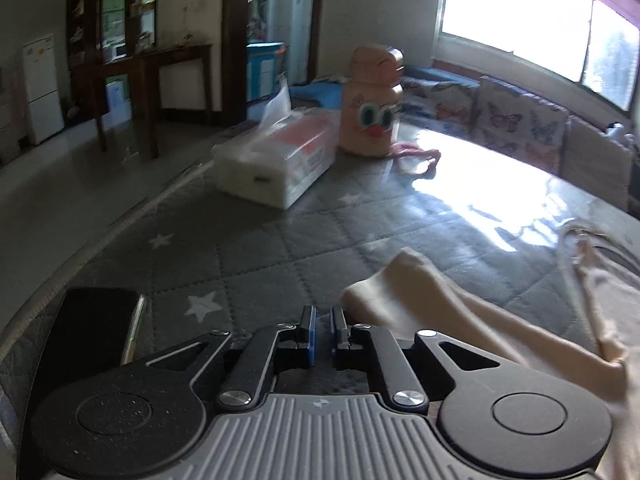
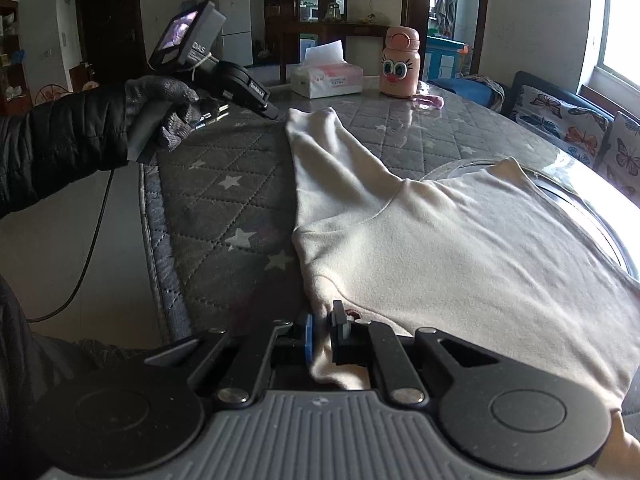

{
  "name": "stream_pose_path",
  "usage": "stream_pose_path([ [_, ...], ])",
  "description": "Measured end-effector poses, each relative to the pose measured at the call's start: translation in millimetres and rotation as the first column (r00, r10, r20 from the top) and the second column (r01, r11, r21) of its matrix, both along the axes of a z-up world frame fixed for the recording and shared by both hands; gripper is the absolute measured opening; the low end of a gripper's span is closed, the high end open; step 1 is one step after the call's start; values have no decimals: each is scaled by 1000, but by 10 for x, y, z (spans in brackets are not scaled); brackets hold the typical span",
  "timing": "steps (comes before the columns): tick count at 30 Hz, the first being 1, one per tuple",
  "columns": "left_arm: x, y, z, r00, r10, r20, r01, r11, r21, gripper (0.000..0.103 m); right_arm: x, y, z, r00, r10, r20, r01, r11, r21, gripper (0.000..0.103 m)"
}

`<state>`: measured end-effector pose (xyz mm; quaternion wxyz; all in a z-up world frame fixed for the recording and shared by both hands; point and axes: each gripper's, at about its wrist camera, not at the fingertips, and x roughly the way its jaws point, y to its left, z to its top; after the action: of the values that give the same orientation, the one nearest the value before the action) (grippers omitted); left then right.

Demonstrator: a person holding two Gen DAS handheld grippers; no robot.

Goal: Fold clothes

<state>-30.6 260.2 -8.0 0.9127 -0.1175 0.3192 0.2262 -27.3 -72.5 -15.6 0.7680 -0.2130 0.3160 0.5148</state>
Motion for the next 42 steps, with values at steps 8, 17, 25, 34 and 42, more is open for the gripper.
stream_pose_path([
  [8,275,-368,-13,984,-177,7,177,984,1,10,-12,6,-5,1000,21,3,-21,1000,-17,7],
  [17,625,-310,-137,993,-108,-53,113,987,118,10,-8,-20,-22,1000,24,1,-24,1000,-16,7],
  [25,435,-344,22,994,-100,-38,103,991,87,12,20,-241,140,999,-29,-40,32,996,85,26],
  [34,314,-1263,238,914,-404,30,402,914,45,12,202,-611,96,971,-226,-75,231,971,61,26],
  [42,379,-2166,210,775,-631,46,631,776,5,12,22,-765,-32,967,-241,-88,245,969,39,26],
])
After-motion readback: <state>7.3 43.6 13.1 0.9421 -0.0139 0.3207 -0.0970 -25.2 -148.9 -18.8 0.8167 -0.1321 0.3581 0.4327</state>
